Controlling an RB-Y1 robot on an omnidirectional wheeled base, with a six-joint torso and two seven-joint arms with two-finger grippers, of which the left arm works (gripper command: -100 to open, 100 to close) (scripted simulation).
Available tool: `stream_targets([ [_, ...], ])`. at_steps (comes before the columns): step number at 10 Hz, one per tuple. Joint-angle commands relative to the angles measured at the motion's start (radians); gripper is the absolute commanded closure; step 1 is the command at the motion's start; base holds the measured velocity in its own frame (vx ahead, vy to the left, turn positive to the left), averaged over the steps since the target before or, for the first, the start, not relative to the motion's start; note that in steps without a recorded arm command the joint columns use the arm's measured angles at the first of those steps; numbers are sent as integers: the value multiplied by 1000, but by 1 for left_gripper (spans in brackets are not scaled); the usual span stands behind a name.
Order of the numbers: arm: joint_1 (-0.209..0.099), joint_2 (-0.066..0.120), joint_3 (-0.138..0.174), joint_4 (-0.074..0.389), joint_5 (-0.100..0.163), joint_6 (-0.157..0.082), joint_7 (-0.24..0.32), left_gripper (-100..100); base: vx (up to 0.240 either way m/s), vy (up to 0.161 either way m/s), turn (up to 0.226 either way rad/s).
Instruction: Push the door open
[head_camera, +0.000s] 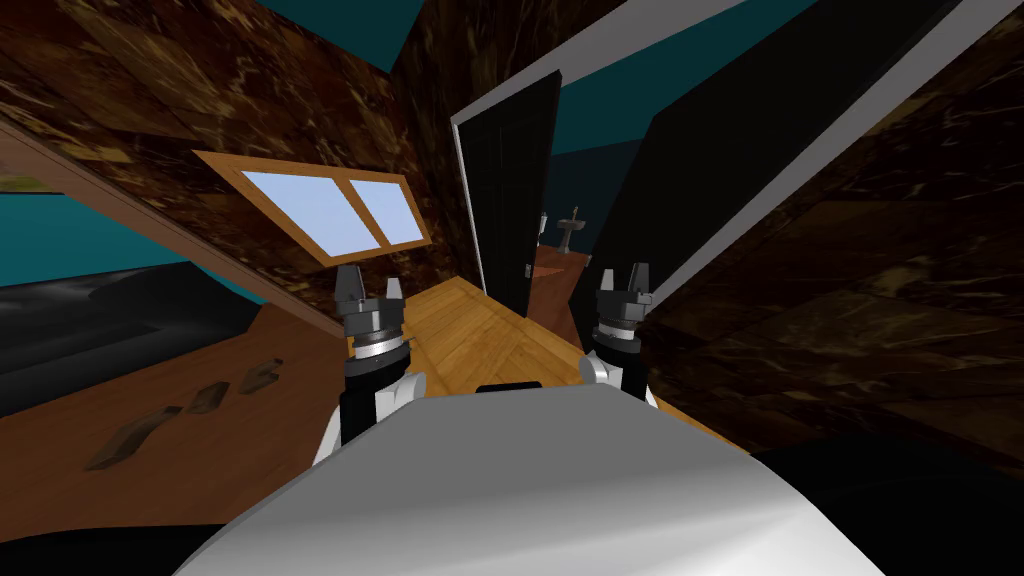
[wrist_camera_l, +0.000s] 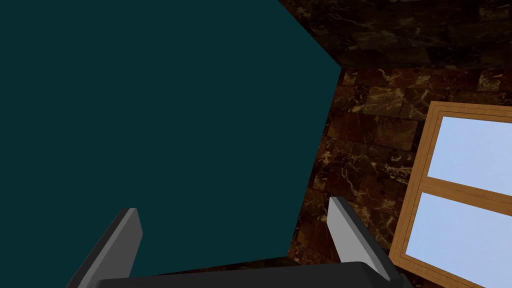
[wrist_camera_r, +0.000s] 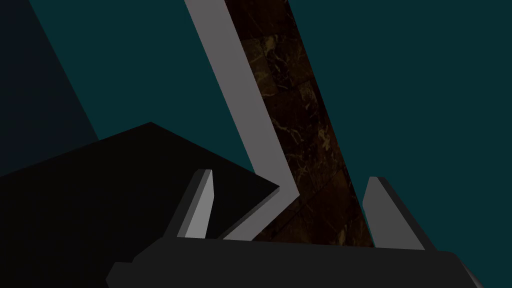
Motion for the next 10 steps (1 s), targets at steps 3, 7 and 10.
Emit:
stream_targets([
  [3,-28,20,-6,70,-5,-13,7,-100,66,-24,-48],
  [7,-56,36,-11,138,-9,-25,13,-100,66,15,-41],
  [10,-82,49,-17,200,-13,-36,19,-100,65,-2,-46],
])
